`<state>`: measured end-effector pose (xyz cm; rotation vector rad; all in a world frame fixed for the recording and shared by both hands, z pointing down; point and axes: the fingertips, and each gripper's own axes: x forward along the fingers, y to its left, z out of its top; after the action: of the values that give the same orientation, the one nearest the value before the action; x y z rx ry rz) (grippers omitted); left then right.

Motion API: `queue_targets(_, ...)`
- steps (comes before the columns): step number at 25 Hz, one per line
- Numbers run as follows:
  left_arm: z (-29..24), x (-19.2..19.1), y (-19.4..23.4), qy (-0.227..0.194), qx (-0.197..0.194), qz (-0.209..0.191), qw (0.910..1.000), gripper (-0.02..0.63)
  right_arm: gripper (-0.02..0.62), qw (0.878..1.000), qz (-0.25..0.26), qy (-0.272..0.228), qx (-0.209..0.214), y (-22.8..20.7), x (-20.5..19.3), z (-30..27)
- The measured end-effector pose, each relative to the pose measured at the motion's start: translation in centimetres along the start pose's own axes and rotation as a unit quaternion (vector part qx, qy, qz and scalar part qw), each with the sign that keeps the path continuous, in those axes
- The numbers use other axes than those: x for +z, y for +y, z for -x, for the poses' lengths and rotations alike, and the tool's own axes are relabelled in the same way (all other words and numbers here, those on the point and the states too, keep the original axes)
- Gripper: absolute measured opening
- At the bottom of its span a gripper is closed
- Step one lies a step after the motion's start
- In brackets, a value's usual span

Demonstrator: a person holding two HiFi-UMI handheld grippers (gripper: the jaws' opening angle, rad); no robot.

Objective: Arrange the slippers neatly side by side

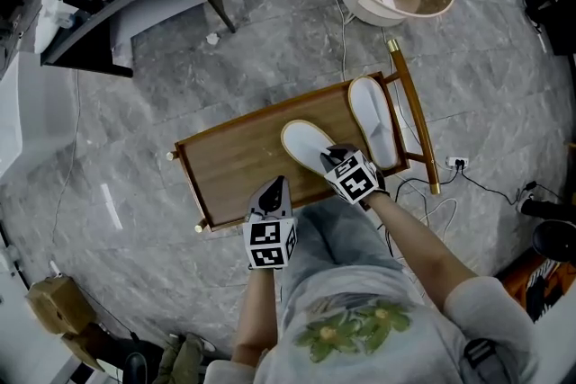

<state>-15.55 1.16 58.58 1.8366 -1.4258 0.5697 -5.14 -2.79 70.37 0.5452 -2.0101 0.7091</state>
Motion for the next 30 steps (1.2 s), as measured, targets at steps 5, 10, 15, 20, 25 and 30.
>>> queue_targets(5, -0.2, 0.4, -0.1, 0.002, -0.003, -0.006, 1.0, 0.015, 0.038, 0.998, -0.063, -0.011, -0.03, -2.1, 0.9, 1.2)
queue_targets(10, -0.5, 0.7, -0.4, 0.005, -0.009, -0.014, 0.9999, 0.015, 0.04, 0.989, -0.137, -0.033, -0.042, -3.7, 1.3, 1.9)
queue_targets(15, -1.0, 1.1, -0.8, 0.009, -0.018, -0.022, 0.9996, 0.015, 0.04, 0.978, -0.19, -0.053, -0.069, -5.3, 1.2, 2.7)
queue_targets(20, -1.5, 1.4, -1.4, 0.015, -0.027, -0.031, 0.999, 0.015, 0.041, 0.967, -0.232, -0.065, -0.087, -6.5, 0.8, 3.4)
queue_targets(25, -1.9, 1.4, -2.0, 0.02, -0.033, -0.037, 0.9986, 0.015, 0.041, 0.961, -0.25, -0.07, -0.093, -7.3, 0.6, 3.6)
queue_targets(30, -2.1, 1.4, -2.1, 0.023, -0.034, -0.039, 0.9984, 0.015, 0.043, 0.959, -0.257, -0.07, -0.094, -7.7, 0.6, 3.3)
